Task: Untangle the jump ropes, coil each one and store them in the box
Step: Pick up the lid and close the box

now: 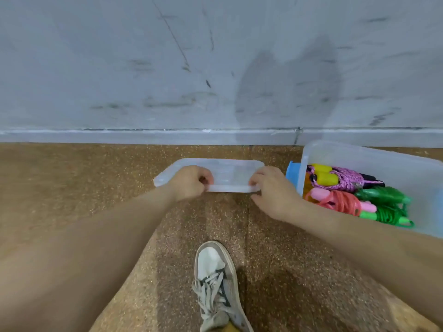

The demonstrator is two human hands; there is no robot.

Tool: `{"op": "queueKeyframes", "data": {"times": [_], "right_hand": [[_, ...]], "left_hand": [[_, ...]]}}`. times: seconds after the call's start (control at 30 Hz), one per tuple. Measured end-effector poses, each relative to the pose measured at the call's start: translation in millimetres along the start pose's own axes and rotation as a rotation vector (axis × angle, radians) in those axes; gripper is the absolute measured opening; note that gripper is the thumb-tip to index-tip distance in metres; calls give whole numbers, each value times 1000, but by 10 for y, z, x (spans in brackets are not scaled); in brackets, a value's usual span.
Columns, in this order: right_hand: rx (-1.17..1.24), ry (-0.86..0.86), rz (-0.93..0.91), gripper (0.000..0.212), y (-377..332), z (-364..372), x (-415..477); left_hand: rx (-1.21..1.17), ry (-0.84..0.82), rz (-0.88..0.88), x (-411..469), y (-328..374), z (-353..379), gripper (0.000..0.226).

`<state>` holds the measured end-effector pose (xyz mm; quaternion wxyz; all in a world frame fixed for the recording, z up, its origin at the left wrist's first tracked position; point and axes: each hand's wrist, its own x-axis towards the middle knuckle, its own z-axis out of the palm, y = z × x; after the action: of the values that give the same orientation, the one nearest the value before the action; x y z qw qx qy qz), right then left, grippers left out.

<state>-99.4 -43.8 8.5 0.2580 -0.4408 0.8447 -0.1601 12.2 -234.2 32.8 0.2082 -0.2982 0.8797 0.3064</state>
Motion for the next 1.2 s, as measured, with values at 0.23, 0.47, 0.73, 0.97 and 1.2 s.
{"op": "queueKeyframes", "data": {"times": [0.23, 0.47, 0.73, 0.97, 1.2], "right_hand": [[624, 50, 57, 13, -45, -1114, -494], [1214, 258, 284, 13, 490, -1812, -1374], [1089, 370, 630, 19, 1397, -1566, -1828], [471, 331, 787, 18, 2119, -1129, -1792], [225, 345, 716, 16, 2430, -917, -1709]], "left_hand": [[-275, 9, 36, -614, 601, -878, 11], [-749, -108, -60, -1079, 913, -894, 42], [-732, 48, -110, -476, 1651, 176, 27], [-335, 246, -111, 89, 2024, 951, 29], [-9, 375, -69, 281, 2119, 1122, 28]]}}
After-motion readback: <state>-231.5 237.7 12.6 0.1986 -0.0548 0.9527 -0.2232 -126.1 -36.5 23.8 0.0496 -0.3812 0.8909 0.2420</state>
